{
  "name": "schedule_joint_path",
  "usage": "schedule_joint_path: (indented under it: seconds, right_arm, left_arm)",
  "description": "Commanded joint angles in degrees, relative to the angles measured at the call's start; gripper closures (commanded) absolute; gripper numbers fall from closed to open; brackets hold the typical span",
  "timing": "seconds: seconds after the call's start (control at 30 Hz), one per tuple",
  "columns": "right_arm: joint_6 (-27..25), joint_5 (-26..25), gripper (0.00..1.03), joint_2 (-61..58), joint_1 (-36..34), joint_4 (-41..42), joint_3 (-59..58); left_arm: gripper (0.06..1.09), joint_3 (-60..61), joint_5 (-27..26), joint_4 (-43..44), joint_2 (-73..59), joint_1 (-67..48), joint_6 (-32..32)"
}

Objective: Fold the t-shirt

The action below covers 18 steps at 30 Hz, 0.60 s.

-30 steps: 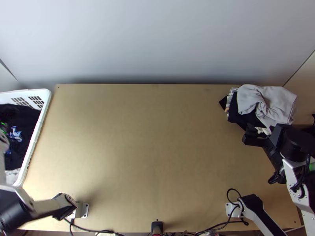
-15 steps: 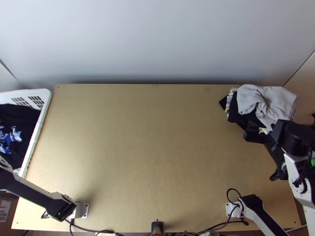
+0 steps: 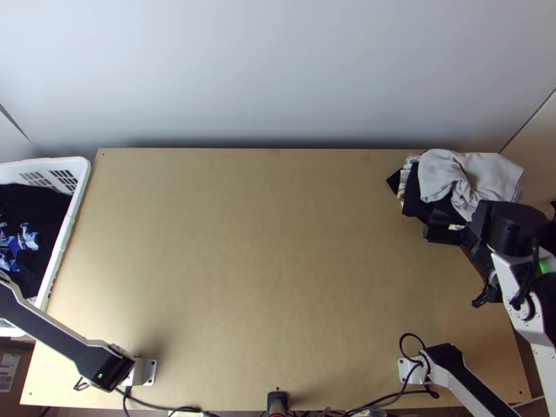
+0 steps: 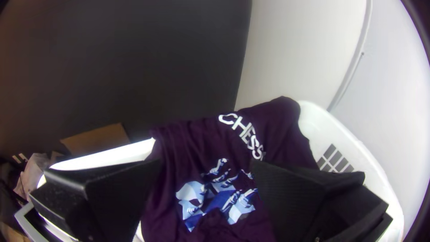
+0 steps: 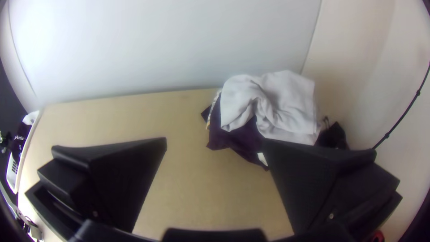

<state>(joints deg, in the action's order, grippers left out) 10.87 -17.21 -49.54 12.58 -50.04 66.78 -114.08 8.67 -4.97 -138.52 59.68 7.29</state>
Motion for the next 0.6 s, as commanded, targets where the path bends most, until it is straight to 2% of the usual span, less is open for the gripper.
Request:
schedule_joint_path:
  seconds: [0.0,0.5,0.53,0.57]
  right_arm:
    - [-0.4,-1.0,0.04,-1.9,0.1,0.0,0.5]
    - [-2.0,-2.3,0.04,-2.3,0.1,0.2,-1.5]
    - [-2.1,-2.3,0.04,-2.4,0.1,0.3,-1.6]
    - [-2.3,-2.3,0.04,-2.5,0.1,0.3,-1.6]
  left_arm:
    - [0.11,-9.0,4.3,0.1,-9.0,0.7,-1.0]
    - [0.11,-12.8,9.3,0.1,-15.8,2.9,-1.1]
    - [0.11,-12.9,9.4,0.1,-16.1,3.0,-1.3]
    - [0.17,-12.9,9.4,0.0,-16.2,3.1,-1.3]
